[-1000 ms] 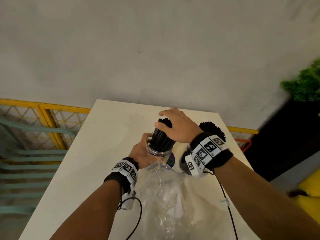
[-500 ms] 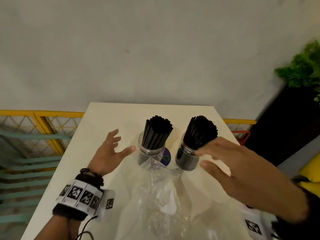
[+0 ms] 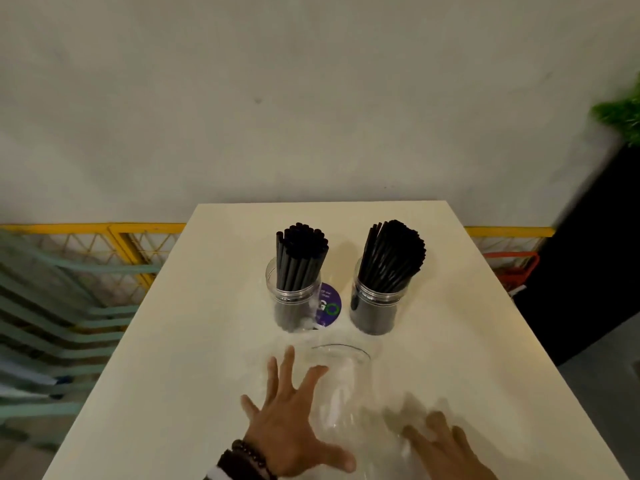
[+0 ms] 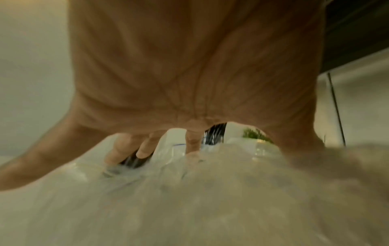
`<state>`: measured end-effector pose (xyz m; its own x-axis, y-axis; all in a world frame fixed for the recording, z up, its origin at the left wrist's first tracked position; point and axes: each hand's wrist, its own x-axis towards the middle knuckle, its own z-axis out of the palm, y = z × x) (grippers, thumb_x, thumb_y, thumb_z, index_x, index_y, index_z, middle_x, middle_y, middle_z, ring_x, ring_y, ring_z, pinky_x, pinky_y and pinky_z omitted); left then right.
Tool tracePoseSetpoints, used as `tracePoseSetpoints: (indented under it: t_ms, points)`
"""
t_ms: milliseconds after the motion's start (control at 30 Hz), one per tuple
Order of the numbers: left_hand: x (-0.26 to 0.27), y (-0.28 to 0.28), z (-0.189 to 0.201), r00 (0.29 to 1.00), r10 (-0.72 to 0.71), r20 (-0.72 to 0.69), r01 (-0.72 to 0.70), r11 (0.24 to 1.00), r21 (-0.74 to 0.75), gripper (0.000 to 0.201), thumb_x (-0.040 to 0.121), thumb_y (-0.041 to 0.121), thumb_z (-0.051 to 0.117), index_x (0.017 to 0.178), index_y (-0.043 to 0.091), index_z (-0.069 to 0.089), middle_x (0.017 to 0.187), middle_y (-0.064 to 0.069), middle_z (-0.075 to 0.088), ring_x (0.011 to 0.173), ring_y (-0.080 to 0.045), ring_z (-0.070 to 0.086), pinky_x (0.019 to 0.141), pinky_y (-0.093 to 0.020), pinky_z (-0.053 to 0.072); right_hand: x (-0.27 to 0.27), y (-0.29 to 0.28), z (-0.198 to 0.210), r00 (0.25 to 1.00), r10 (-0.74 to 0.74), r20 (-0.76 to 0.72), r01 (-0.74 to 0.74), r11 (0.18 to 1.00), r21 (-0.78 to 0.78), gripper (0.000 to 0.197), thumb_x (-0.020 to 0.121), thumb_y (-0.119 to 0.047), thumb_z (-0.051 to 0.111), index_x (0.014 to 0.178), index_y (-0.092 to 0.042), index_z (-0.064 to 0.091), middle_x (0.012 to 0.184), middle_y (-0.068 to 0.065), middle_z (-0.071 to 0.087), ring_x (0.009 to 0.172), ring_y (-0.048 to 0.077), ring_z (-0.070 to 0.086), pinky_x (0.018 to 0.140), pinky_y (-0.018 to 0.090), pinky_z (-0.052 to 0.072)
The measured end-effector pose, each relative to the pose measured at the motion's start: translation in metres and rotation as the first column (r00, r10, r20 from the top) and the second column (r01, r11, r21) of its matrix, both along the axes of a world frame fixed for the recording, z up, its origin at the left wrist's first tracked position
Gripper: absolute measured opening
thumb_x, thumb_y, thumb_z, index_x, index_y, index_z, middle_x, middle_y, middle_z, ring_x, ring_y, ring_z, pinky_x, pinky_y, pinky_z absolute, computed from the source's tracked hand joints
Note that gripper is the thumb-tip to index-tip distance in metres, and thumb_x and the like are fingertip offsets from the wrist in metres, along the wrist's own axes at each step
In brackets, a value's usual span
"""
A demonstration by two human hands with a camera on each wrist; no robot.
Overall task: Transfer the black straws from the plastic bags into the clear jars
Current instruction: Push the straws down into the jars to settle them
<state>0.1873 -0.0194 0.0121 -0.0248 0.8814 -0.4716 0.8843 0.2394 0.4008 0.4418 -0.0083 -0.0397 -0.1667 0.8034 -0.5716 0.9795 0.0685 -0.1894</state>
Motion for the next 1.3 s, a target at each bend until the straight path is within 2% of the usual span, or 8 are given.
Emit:
tracePoseSetpoints:
  t_ms: [167, 333, 567, 733, 900, 1033, 1167, 1300]
  points:
    - [0.002, -0.005, -0.023, 0.990, -0.010, -0.143, 0.026, 0.993, 0.114, 0.050, 0.074, 0.047, 0.071, 0.116, 0.034, 0.047, 0.132, 0.009, 0.042, 0.133, -0.018, 0.042, 0.102, -0.048, 0.043, -0.013, -0.021, 0.026, 0.977, 0.106, -0.183, -0.090, 0.992, 0.092, 0.070, 0.080, -0.051, 0.045, 0.146, -0.042, 0.024, 0.152, -0.004, 0.028, 0.130, 0.024, 0.046, 0.098, 0.030, 0.038]
    - [0.000, -0.003, 0.008, 0.896, -0.134, 0.424, -0.053, 0.915, 0.401, 0.028, 0.073, 0.011, 0.061, 0.069, 0.029, 0.041, 0.064, 0.015, 0.049, 0.059, -0.003, 0.046, 0.059, -0.019, 0.036, 0.010, -0.025, 0.046, 0.925, -0.046, -0.378, 0.194, 0.911, 0.363, 0.038, 0.091, -0.028, 0.052, 0.127, -0.027, 0.039, 0.100, -0.005, 0.049, 0.088, 0.016, 0.051, 0.078, 0.027, 0.041]
    - [0.077, -0.027, 0.037, 0.526, -0.445, 0.725, 0.184, 0.892, 0.413, 0.056, 0.076, 0.024, 0.082, 0.115, 0.025, 0.043, 0.112, 0.004, 0.049, 0.103, -0.012, 0.054, 0.084, -0.012, 0.045, -0.003, -0.096, 0.097, 0.678, -0.102, -0.728, 0.529, 0.755, 0.388, 0.050, 0.081, 0.001, 0.050, 0.055, -0.042, 0.051, 0.043, -0.024, 0.043, 0.049, -0.012, 0.050, 0.057, -0.002, 0.036]
    - [0.135, -0.060, 0.027, 0.298, -0.458, 0.837, 0.345, 0.870, 0.353, 0.088, 0.063, 0.028, 0.091, 0.124, 0.029, 0.028, 0.125, 0.008, 0.052, 0.106, 0.005, 0.059, 0.082, -0.012, 0.051, 0.017, -0.173, 0.101, 0.301, -0.440, -0.846, 0.756, 0.651, -0.069, 0.014, 0.077, -0.049, 0.068, 0.064, -0.043, 0.069, 0.074, -0.019, 0.076, 0.064, -0.021, 0.060, 0.066, -0.001, 0.043]
    - [0.186, -0.089, 0.035, 0.300, -0.462, 0.834, 0.395, 0.857, 0.332, 0.082, 0.062, 0.042, 0.085, 0.120, 0.029, 0.029, 0.099, -0.003, 0.070, 0.083, -0.014, 0.072, 0.073, -0.041, 0.063, 0.047, -0.222, 0.109, 0.242, -0.608, -0.756, 0.821, 0.543, -0.174, 0.016, 0.078, -0.034, 0.072, 0.077, -0.018, 0.070, 0.084, 0.002, 0.072, 0.072, -0.018, 0.062, 0.081, 0.005, 0.047]
    - [0.220, -0.092, 0.028, 0.275, -0.504, 0.819, 0.451, 0.820, 0.353, 0.077, 0.068, 0.030, 0.089, 0.120, 0.029, 0.032, 0.102, 0.003, 0.068, 0.085, -0.004, 0.069, 0.066, -0.017, 0.057, 0.083, -0.256, 0.107, -0.009, -0.571, -0.821, 0.853, 0.425, -0.304, 0.076, 0.057, -0.044, 0.077, 0.127, -0.020, 0.057, 0.113, -0.004, 0.073, 0.110, 0.020, 0.066, 0.093, 0.047, 0.053]
    - [0.269, -0.114, 0.008, 0.239, -0.592, 0.770, 0.601, 0.713, 0.362, 0.063, 0.080, 0.017, 0.078, 0.113, 0.041, 0.031, 0.110, 0.004, 0.063, 0.088, -0.012, 0.067, 0.063, -0.017, 0.055, 0.111, -0.260, 0.102, 0.034, -0.563, -0.826, 0.898, 0.380, -0.222, 0.043, 0.084, -0.046, 0.067, 0.113, -0.058, 0.037, 0.095, -0.024, 0.075, 0.082, 0.005, 0.074, 0.069, 0.041, 0.063]
    - [0.325, -0.125, -0.027, 0.272, -0.533, 0.801, 0.750, 0.639, 0.170, 0.059, 0.086, 0.028, 0.072, 0.123, 0.046, 0.029, 0.130, 0.009, 0.050, 0.115, -0.005, 0.058, 0.093, -0.015, 0.051, 0.169, -0.270, 0.078, 0.107, -0.634, -0.766, 0.950, 0.292, -0.110, 0.030, 0.087, -0.012, 0.068, 0.107, -0.032, 0.060, 0.082, -0.009, 0.078, 0.076, 0.009, 0.075, 0.062, 0.018, 0.058]
